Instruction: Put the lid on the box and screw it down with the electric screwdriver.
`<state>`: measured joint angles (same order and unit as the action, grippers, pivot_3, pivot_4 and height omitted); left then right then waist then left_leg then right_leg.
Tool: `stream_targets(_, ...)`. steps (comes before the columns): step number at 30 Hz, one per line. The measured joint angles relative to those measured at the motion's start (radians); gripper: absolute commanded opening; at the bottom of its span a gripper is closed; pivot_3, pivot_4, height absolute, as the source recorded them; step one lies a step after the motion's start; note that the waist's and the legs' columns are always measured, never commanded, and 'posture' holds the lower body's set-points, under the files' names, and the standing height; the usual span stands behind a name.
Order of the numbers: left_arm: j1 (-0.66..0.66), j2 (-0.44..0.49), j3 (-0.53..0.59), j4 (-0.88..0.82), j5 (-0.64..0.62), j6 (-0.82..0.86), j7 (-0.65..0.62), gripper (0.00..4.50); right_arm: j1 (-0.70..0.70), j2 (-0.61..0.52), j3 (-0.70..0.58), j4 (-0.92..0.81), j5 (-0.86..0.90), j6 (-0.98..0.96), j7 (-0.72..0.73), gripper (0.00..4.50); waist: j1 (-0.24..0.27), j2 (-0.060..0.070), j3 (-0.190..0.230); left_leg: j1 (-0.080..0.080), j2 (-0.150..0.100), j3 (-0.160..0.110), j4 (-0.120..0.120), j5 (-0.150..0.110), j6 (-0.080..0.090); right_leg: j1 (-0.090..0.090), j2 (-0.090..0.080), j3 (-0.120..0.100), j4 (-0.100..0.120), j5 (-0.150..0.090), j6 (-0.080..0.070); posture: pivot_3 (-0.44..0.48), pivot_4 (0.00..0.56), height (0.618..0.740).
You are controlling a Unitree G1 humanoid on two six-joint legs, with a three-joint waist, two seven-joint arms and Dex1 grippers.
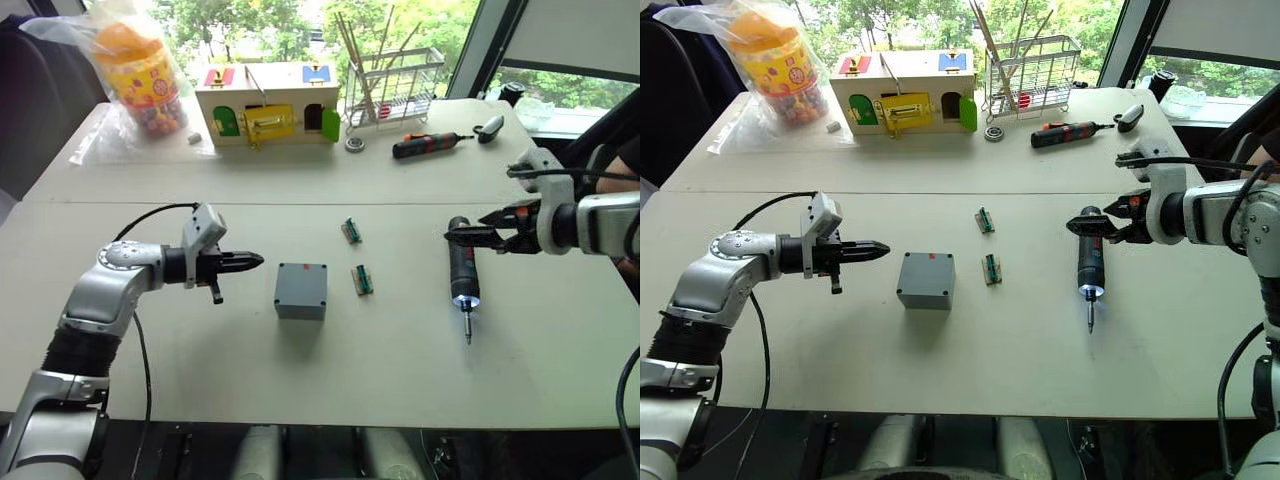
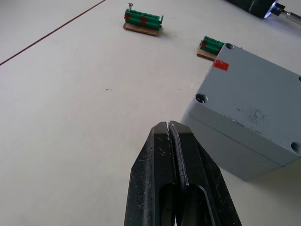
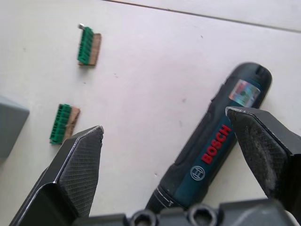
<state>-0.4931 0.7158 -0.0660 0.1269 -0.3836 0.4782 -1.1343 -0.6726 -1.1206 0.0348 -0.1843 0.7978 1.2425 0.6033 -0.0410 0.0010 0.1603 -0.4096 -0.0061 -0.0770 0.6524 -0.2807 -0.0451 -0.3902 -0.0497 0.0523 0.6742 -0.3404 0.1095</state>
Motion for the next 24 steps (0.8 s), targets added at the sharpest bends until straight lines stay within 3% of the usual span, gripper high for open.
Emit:
stream_targets(5, 0.011, -0.025, -0.028, 0.01, 0.024, -0.003, 0.0, 0.0, 0.153, 0.094, 0.029, -0.268, -0.007, -0.157, 0.102, 4.48, 0.0, 0.0, 0.0, 0.0, 0.0, -0.001, 0.001, 0.0, 0.0, 0.0, 0.0, 0.0, 0.002, 0.0, 0.0, 0.0, 0.15, 0.74)
stream_targets(8, 0.027, -0.039, -0.048, 0.001, 0.036, -0.001, 0.006, 0.0, 0.201, 0.215, 0.095, -0.361, -0.025, -0.182, 0.069, 4.48, -0.002, -0.002, 0.0, 0.0, 0.0, -0.002, 0.004, 0.0, 0.0, 0.001, 0.0, 0.0, 0.004, 0.0, 0.0, 0.0, 0.15, 0.74)
stream_targets(15, 0.049, -0.055, -0.08, -0.036, 0.062, 0.008, 0.024, 0.0, 0.219, 0.427, 0.261, -0.318, -0.143, -0.17, -0.057, 4.48, 0.002, -0.002, 0.0, 0.0, 0.0, -0.003, 0.009, 0.0, 0.0, 0.001, 0.0, 0.0, 0.008, 0.0, 0.0, 0.0, 0.15, 0.74)
stream_targets(24, -0.049, -0.096, -0.119, 0.039, 0.105, -0.035, -0.007, 0.0, 0.218, 0.53, 0.27, -0.309, -0.148, -0.107, -0.067, 4.48, 0.004, -0.002, 0.0, 0.0, -0.001, -0.004, 0.01, 0.0, 0.0, 0.001, 0.001, -0.001, 0.009, 0.0, 0.0, 0.0, 0.15, 0.74)
